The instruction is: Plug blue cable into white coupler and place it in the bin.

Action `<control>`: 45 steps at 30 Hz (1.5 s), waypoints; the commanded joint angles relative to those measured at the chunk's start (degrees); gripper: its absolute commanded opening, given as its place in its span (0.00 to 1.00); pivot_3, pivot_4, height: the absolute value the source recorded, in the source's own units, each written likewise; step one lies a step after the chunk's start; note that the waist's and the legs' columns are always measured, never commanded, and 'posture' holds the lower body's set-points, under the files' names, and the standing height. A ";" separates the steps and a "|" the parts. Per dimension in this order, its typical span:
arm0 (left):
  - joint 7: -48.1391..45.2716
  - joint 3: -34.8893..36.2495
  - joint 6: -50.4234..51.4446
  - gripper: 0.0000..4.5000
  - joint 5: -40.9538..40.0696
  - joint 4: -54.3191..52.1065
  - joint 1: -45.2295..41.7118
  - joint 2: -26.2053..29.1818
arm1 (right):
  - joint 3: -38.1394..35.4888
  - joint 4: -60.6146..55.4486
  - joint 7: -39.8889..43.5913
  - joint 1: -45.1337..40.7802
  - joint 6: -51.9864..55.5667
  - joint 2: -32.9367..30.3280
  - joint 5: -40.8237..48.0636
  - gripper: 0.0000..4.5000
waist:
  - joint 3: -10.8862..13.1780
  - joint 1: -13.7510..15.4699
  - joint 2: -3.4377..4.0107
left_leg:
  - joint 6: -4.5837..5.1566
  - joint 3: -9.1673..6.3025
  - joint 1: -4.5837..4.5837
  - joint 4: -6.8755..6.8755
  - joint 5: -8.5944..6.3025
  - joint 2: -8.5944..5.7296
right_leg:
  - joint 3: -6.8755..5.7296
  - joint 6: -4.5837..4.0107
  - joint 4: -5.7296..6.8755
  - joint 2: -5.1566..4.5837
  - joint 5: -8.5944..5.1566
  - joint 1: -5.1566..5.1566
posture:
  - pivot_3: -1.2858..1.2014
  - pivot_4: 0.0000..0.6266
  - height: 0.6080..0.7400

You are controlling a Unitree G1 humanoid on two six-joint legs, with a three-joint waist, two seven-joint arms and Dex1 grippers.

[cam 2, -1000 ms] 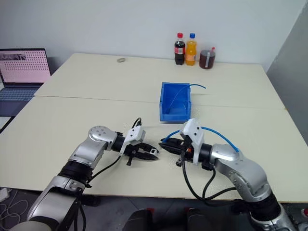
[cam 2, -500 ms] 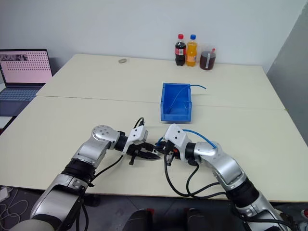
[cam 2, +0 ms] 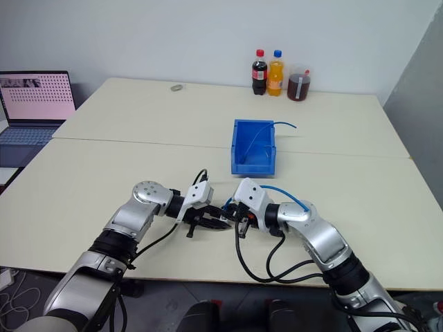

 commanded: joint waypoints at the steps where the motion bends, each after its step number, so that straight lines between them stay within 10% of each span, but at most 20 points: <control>1: 1.84 -0.61 0.17 0.18 0.61 -0.71 0.38 -0.66 | 2.03 0.43 1.53 -0.27 1.39 -0.17 -1.66 0.03 | 0.00 0.00 0.01 | 0.00 0.00 0.01 0.00 0.00 0.00 | 0.00 0.00 0.00 0.00 0.00 0.00 | 0.52 0.24 1.00; 45: 4.20 -0.11 -0.52 0.18 0.09 -2.30 2.09 -1.12 | 8.50 6.32 3.41 -2.98 15.99 3.72 -2.91 0.03 | -0.64 -0.21 0.38 | 0.01 0.12 0.32 -0.12 -0.01 0.01 | 0.14 -0.01 -0.05 -0.02 -0.03 0.13 | 0.52 0.24 1.00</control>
